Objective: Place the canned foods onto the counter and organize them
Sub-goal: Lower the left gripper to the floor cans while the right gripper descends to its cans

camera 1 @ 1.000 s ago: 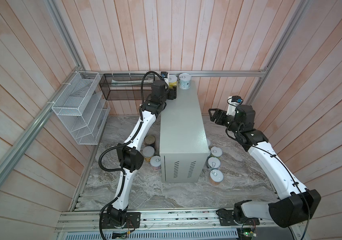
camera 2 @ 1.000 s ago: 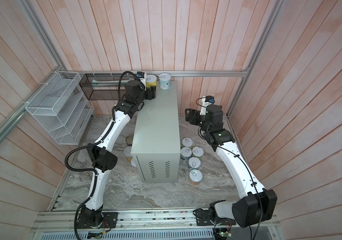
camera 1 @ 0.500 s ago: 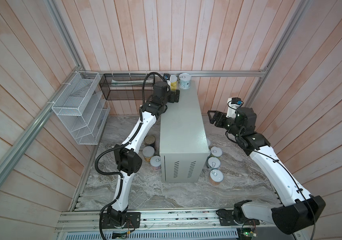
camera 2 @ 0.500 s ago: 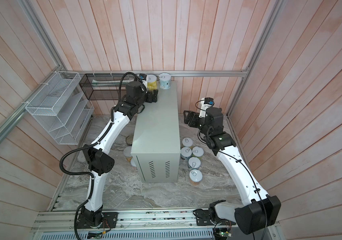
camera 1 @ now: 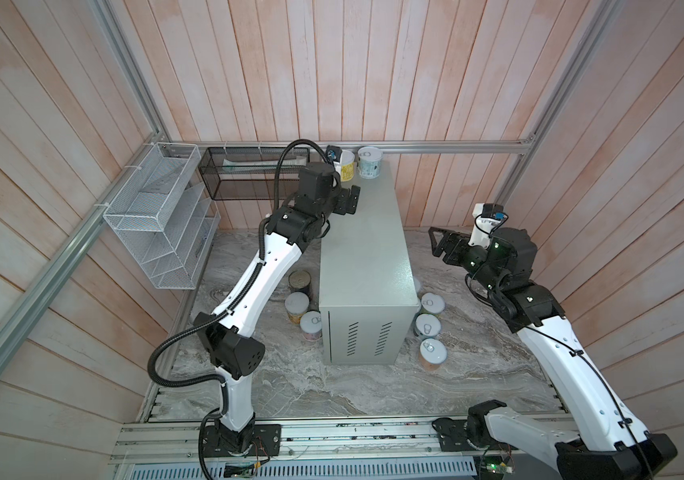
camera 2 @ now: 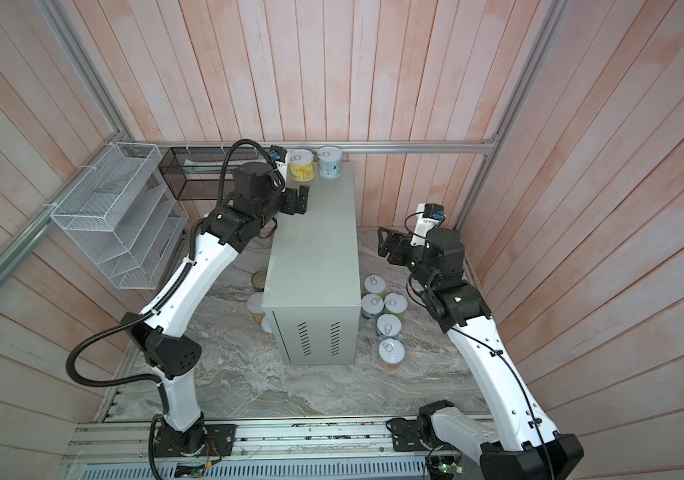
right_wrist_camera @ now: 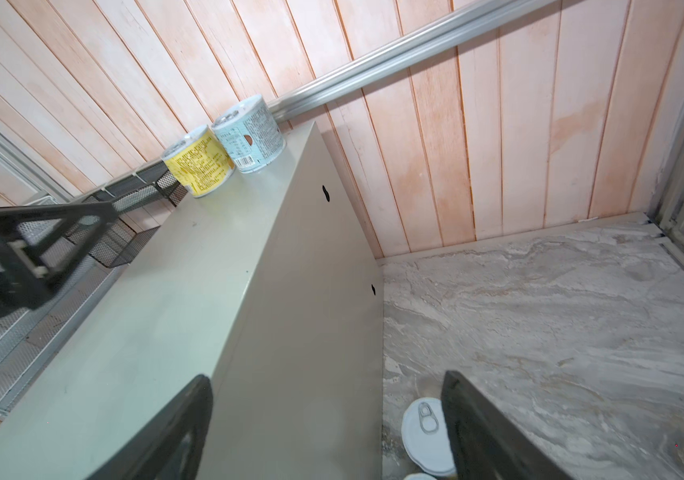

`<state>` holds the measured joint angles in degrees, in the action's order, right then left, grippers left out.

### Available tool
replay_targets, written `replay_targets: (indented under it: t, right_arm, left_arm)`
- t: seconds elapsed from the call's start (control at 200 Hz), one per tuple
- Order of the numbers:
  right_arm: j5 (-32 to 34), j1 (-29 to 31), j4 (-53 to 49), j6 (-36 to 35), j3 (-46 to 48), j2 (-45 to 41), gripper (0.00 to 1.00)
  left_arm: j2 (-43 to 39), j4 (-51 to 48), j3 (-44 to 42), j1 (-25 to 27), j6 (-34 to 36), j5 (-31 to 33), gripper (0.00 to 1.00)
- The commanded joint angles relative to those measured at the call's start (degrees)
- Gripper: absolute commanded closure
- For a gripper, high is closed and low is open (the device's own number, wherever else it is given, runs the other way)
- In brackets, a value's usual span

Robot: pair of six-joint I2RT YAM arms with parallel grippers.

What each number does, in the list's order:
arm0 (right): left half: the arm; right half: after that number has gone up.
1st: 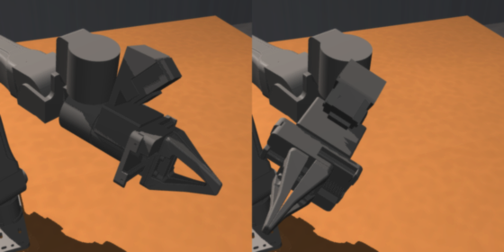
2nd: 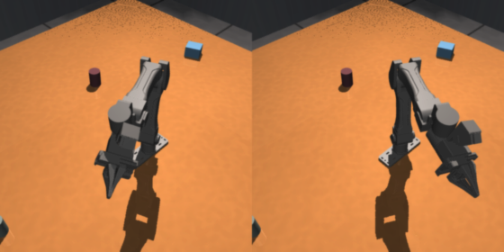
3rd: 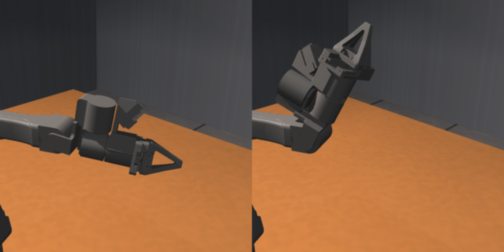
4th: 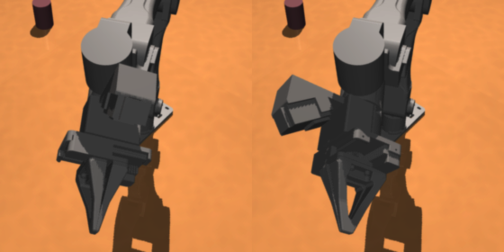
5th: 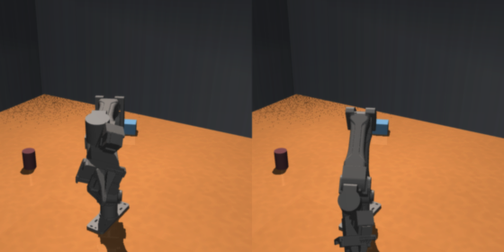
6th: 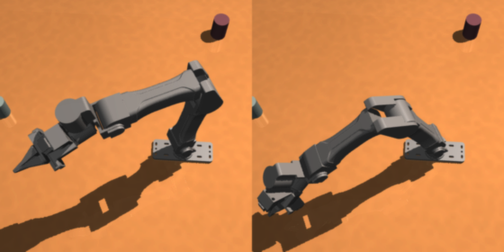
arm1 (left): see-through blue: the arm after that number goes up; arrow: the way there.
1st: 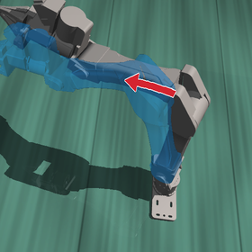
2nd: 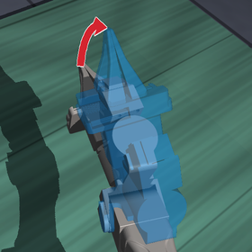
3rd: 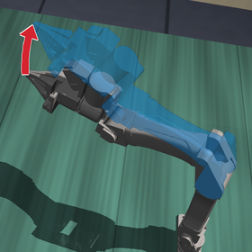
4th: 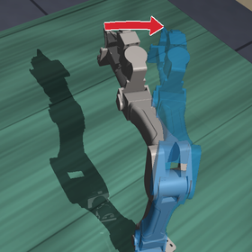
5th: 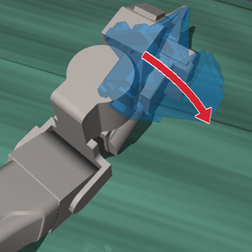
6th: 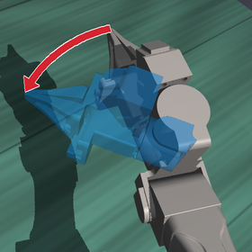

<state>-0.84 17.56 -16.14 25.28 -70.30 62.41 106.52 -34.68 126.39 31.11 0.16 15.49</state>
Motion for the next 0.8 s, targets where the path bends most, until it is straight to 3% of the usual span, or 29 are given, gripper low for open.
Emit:
replay_targets:
  t: [0.0,0.075,0.19,0.28,0.475,0.795]
  right_arm:
    - [3.3,0.3,-5.3,-0.4,1.5,-1.2,0.15]
    - [4.2,0.3,-7.1,-0.2,2.7,-1.9,0.15]
    - [5.1,0.2,-8.4,-0.5,5.9,-3.4,0.10]
    - [6.8,0.1,-9.6,0.1,8.6,-4.1,0.07]
    - [8.6,-0.2,-13.2,2.7,13.9,-4.6,0.08]
    - [4.6,-0.2,-13.0,9.6,25.7,-7.7,0.11]
  left_arm:
    - [-6.9,-4.7,-7.7,-0.1,-3.7,6.4,0.01]
    - [-13.2,-5.9,-15.5,-0.1,-6.2,5.7,0.00]
    - [-28.4,3.4,-37.5,0.1,-9.2,2.3,0.00]
    - [-37.2,4.6,-48.5,0.1,-12.8,4.9,0.00]
    - [-45.5,-2.8,-59.5,0.2,-17.4,8.8,0.00]
    - [-49.0,-1.1,-74.1,3.9,-27.5,4.3,0.00]
